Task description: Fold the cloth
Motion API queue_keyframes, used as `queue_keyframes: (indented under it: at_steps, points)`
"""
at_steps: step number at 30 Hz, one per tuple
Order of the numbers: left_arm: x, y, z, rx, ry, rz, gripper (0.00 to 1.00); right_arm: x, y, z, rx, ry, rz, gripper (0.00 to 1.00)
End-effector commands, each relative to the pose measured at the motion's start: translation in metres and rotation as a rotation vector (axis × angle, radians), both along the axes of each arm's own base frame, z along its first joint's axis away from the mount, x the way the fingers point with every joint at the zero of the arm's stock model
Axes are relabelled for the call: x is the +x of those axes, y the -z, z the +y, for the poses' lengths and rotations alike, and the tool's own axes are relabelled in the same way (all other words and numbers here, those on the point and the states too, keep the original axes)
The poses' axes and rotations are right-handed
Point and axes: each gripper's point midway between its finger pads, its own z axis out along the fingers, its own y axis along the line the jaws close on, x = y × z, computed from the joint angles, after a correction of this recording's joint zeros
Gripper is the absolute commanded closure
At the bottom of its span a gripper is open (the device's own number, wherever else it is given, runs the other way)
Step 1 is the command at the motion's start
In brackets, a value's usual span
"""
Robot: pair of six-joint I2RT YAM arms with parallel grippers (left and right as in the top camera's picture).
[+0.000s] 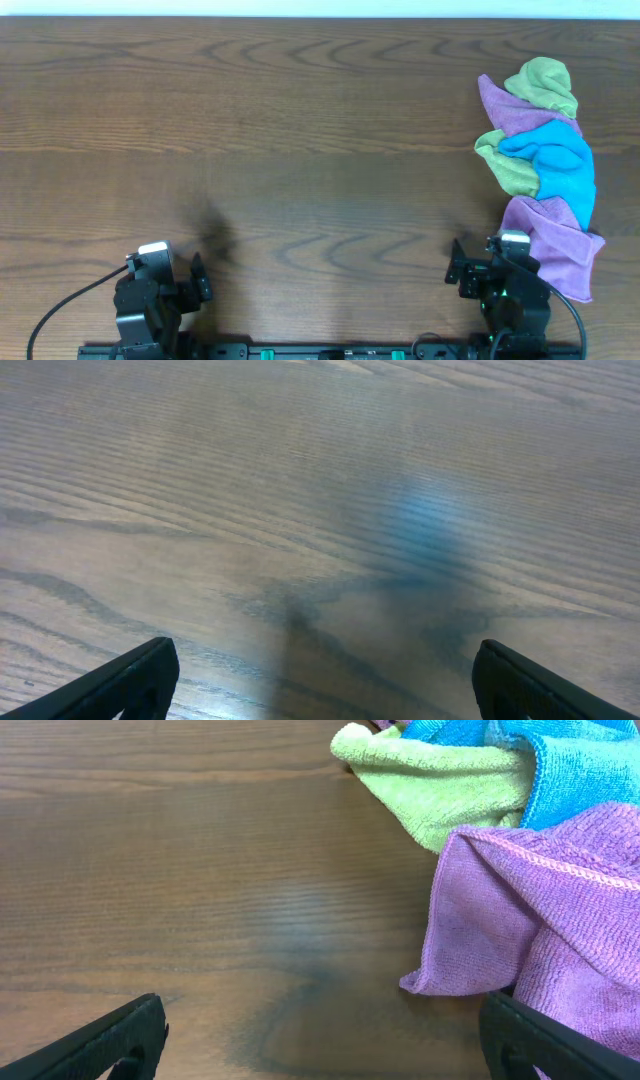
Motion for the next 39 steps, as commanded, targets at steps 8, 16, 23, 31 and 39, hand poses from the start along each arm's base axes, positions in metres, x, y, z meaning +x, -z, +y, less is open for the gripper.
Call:
queue_keyframes:
  at_steps: [8, 16, 23, 31, 39]
  points:
    - [-0.004, 0.007, 0.0, -0.003, -0.005, 0.025, 0.05, 0.0, 0.001, 0.001, 0.006, 0.001, -0.003, 0.01]
    - [-0.004, 0.007, 0.0, -0.003, -0.005, 0.025, 0.05, 0.0, 0.001, 0.001, 0.006, 0.001, -0.003, 0.01]
    - [-0.004, 0.007, 0.0, -0.003, -0.005, 0.025, 0.05, 0.001, -0.002, 0.001, 0.005, 0.004, -0.015, 0.01]
    - [-0.004, 0.007, 0.0, -0.003, -0.005, 0.025, 0.05, 0.001, -0.037, -0.016, -0.028, 0.088, -0.042, 0.01]
    - [-0.004, 0.007, 0.0, -0.003, -0.005, 0.025, 0.05, 0.01, -0.09, -0.036, -0.021, 0.194, -0.017, 0.01]
